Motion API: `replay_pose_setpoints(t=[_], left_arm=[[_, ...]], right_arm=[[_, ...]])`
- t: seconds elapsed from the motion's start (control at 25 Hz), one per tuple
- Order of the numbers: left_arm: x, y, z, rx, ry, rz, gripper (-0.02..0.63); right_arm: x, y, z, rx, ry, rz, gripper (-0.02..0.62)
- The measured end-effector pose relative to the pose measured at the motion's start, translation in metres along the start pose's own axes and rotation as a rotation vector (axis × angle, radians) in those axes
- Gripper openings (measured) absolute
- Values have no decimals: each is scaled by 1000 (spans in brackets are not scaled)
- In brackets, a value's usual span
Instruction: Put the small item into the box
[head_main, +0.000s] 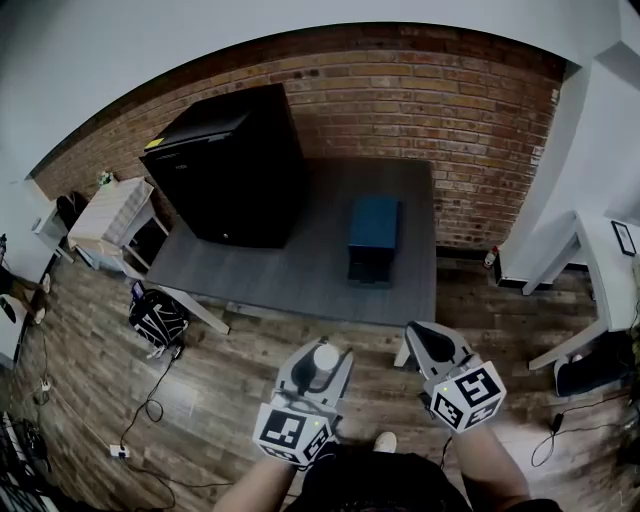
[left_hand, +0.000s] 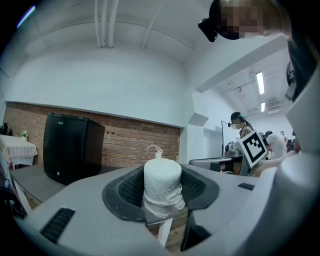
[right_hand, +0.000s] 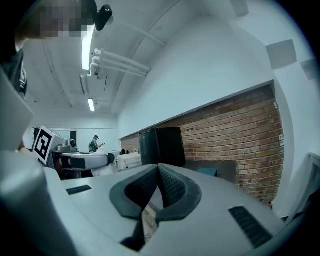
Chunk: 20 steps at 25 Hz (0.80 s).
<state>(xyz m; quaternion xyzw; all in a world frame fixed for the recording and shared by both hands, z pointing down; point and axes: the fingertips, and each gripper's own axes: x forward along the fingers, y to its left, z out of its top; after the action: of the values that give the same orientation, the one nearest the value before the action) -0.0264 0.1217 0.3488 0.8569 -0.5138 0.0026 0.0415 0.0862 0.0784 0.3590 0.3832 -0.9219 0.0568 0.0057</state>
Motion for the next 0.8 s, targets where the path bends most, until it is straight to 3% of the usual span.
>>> replay_pose_setpoints(t=[0.8], left_arm=[[10, 30, 4, -18, 1, -32, 201]], right_arm=[[30, -2, 3, 11, 5, -37, 18]])
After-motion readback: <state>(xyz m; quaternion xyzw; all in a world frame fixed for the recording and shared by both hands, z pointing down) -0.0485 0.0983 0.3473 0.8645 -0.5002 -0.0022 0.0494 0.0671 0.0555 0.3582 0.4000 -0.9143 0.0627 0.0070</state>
